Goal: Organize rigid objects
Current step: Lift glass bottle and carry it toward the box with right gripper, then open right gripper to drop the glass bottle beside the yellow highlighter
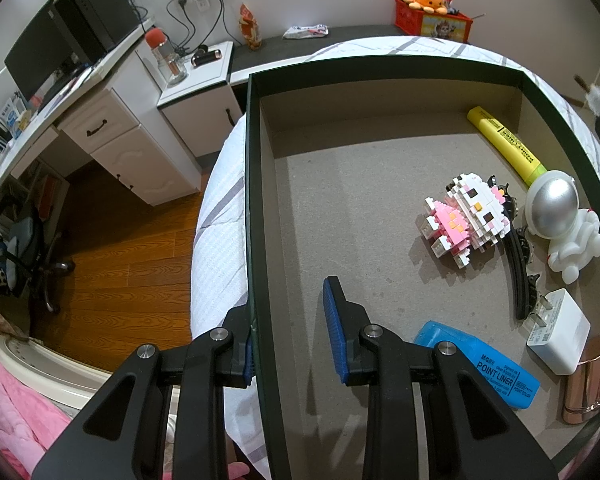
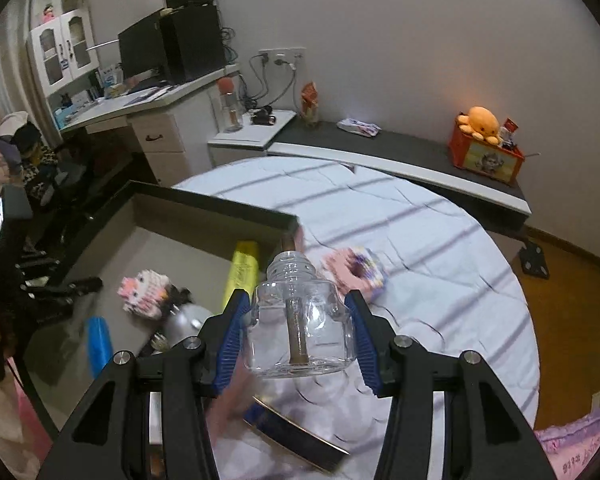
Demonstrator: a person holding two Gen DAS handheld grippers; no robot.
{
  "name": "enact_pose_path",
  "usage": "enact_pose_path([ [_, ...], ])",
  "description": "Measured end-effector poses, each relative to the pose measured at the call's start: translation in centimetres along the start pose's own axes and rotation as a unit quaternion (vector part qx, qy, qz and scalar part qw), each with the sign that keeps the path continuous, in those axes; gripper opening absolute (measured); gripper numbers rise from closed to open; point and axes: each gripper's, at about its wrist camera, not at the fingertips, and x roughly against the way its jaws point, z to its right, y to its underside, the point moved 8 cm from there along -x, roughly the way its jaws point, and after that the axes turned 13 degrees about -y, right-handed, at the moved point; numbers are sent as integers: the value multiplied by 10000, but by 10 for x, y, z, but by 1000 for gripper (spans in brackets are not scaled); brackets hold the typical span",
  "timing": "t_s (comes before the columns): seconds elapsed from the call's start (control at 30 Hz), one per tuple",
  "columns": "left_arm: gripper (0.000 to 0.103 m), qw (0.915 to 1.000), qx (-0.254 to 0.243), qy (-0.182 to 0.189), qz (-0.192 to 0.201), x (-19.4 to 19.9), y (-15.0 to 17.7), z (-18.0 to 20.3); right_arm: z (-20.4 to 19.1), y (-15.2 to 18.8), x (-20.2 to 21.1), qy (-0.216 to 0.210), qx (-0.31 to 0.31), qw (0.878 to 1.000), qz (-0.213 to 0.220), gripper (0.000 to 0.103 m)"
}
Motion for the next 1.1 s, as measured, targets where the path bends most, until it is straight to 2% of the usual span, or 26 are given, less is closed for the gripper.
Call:
enact_pose_path([
  [0.33,27,10000,4,11,-3,0,0,-1,-44,-21,-37,-435,378,9980,-250,51],
  [0.6,27,10000,-15,-12,2,0,0,0,-58,-12,-77,-585,443,9948,-702,51],
  [1.1,28,10000,-18,-10,4,-1,1,-2,-44,-10,-91,-223,431,9959,-760,51],
])
